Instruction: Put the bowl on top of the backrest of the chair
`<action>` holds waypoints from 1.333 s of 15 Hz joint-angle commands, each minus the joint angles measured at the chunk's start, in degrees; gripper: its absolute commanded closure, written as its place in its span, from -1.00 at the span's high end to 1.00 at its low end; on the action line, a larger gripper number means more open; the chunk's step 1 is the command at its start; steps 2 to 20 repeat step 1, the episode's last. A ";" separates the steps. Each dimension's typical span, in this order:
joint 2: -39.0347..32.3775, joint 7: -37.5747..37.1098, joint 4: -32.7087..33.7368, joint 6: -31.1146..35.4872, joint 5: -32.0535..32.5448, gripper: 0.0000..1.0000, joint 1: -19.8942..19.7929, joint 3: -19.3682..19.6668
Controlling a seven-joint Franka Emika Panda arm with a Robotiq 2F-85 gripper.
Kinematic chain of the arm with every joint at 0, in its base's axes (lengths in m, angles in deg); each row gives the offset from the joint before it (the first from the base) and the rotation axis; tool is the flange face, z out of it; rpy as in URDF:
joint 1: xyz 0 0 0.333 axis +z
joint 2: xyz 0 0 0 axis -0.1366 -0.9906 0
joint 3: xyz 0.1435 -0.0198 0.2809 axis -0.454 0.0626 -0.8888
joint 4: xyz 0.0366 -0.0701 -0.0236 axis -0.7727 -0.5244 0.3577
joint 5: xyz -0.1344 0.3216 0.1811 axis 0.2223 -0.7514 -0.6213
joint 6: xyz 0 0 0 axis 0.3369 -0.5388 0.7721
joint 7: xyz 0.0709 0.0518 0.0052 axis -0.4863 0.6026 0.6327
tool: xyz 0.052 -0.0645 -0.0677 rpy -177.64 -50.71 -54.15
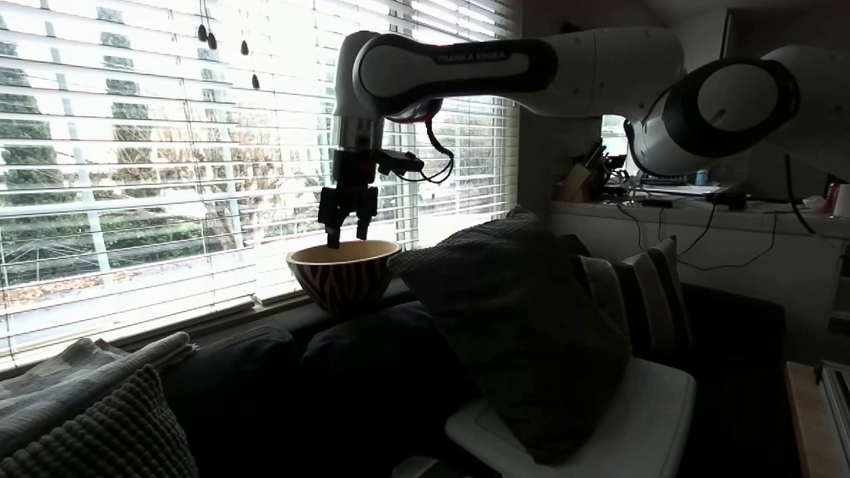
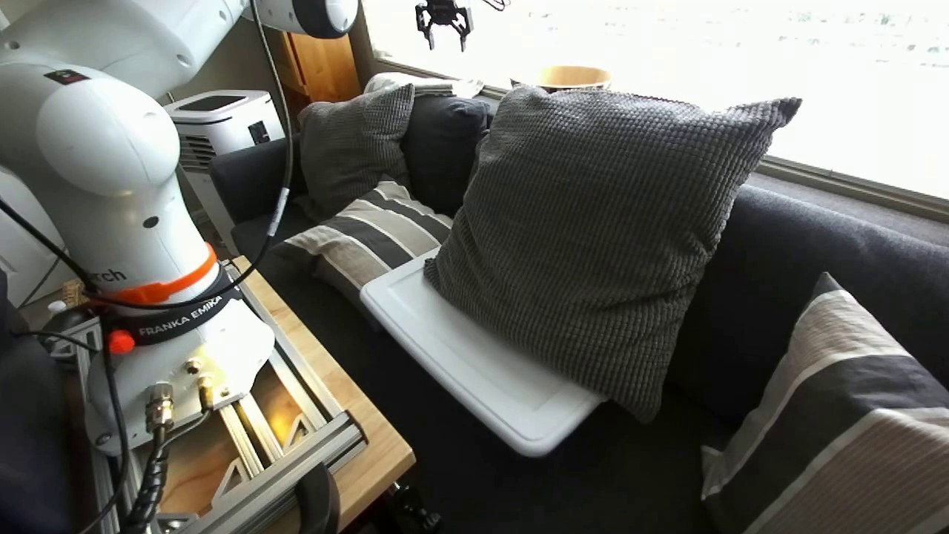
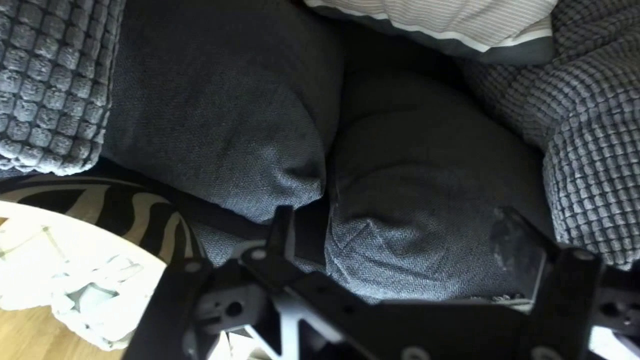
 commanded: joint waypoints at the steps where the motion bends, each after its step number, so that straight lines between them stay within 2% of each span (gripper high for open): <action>1: 0.00 0.05 -0.05 0.00 0.00 1.00 -0.01 -0.02; 20: 0.00 0.05 -0.05 0.00 0.00 1.00 -0.01 -0.02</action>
